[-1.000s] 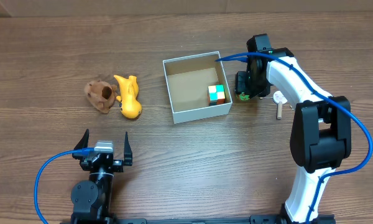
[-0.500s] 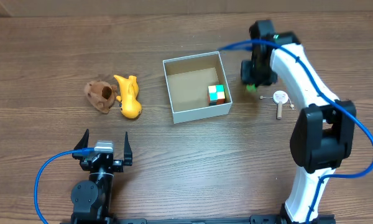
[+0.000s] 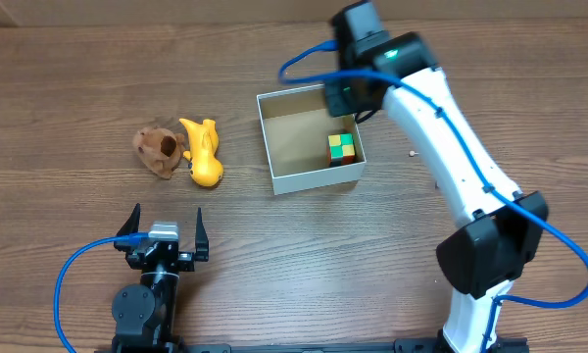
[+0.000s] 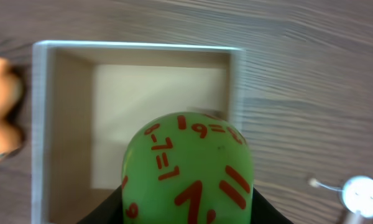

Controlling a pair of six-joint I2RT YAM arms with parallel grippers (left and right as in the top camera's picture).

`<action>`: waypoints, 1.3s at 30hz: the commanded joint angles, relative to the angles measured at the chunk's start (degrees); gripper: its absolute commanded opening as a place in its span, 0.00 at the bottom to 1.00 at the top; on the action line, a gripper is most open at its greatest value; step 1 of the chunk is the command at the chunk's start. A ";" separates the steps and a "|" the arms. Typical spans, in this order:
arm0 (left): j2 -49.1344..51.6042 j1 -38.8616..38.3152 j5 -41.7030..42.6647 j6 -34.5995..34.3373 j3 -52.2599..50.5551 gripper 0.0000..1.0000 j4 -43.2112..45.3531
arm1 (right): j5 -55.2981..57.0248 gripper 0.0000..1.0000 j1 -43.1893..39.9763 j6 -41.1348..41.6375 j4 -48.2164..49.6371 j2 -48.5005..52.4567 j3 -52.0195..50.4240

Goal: Pack container
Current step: 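Carry the green ball into the white box and release it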

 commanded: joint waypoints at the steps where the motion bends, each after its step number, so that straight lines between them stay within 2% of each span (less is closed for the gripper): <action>1: -0.28 0.44 0.66 0.87 -0.35 1.00 0.20 | 5.20 0.43 3.08 -1.70 2.67 0.02 -0.61; 11: -0.28 0.44 0.66 0.87 -0.35 1.00 0.20 | 7.58 0.43 2.67 -1.92 8.41 6.03 -7.74; 26: -0.28 0.44 0.66 0.87 -0.35 1.00 0.20 | 8.17 0.44 0.66 -3.39 12.70 7.80 -7.78; 28: -0.28 0.44 0.66 0.87 -0.35 1.00 0.20 | 8.17 0.49 0.66 -3.39 12.52 7.80 -7.78; 30: -0.28 0.44 0.68 0.87 -0.35 1.00 0.20 | 8.17 0.63 0.66 -3.39 12.09 7.80 -7.78; 33: -0.28 0.44 0.68 0.87 -0.35 1.00 0.20 | 8.17 0.77 0.66 -3.39 11.39 7.80 -7.78; 39: -0.28 0.44 0.66 0.87 -0.35 1.00 0.20 | 8.20 0.79 0.61 -3.08 11.52 7.80 -7.76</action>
